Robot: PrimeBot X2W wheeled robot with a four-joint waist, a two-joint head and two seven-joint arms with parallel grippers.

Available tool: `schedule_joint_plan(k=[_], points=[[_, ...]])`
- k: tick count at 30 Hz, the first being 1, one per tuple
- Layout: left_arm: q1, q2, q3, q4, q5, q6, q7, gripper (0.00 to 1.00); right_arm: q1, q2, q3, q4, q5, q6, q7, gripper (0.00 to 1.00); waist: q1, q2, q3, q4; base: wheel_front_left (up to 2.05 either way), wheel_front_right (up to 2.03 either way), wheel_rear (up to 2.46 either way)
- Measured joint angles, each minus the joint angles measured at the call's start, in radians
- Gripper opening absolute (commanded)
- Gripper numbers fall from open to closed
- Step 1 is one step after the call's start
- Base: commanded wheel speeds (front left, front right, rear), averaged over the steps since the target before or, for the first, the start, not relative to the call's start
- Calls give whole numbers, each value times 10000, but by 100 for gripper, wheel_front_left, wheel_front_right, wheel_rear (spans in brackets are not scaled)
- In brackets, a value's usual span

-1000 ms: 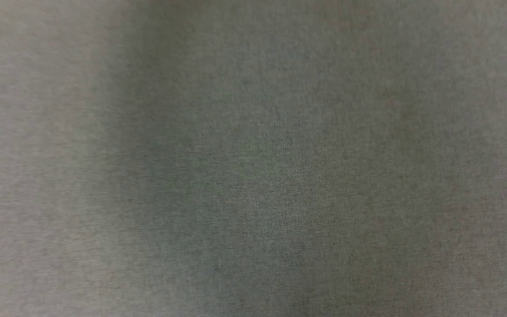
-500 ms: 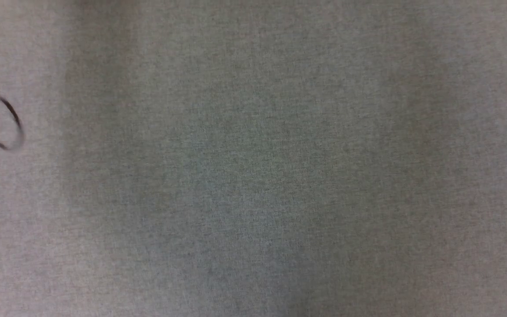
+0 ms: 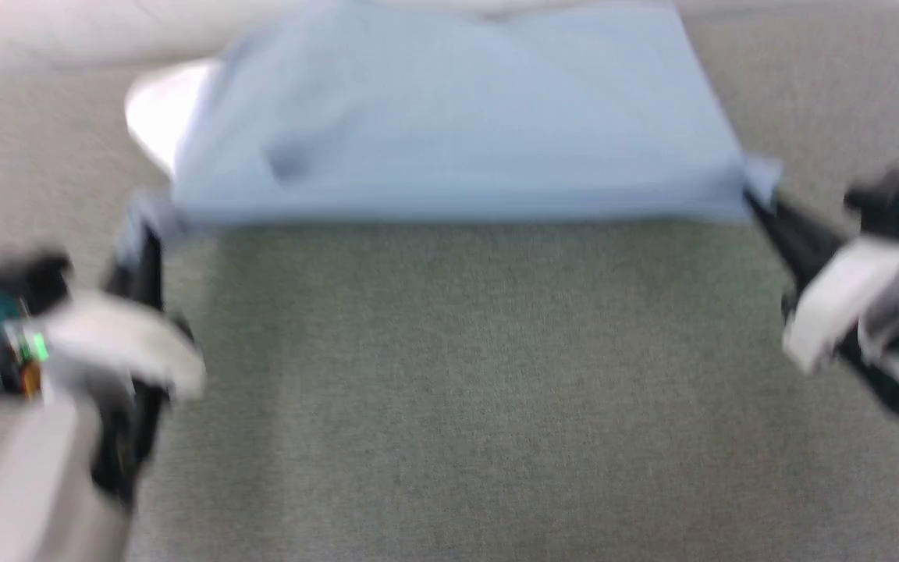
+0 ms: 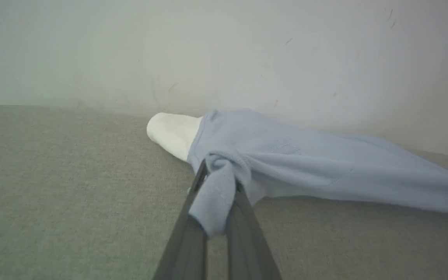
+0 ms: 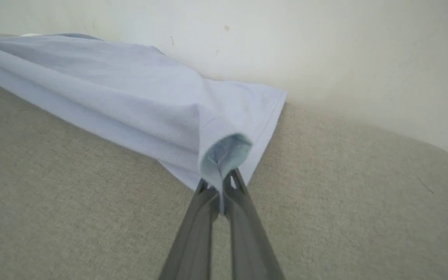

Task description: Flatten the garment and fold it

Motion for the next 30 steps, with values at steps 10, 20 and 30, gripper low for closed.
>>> schedule_joint_plan(k=[10, 20, 30], points=[[5579, 738, 284, -4567, 159, 2424, 1269, 0, 4823, 706, -2907, -3129, -1350, -27, 1432, 0, 0, 0, -1490, 156, 0, 0, 0], [8355, 963, 176, -6715, -326, 3400, 2752, 0, 8946, 2541, -5774, -6015, -2633, -67, 3271, 0, 3, 0, -2046, 417, 0, 0, 0], [6938, 1887, 633, -7139, -282, 3010, 3108, 0, 8654, 2792, -6287, -7235, -3022, -67, 4560, 0, 5, 0, -1696, 407, 0, 0, 0]])
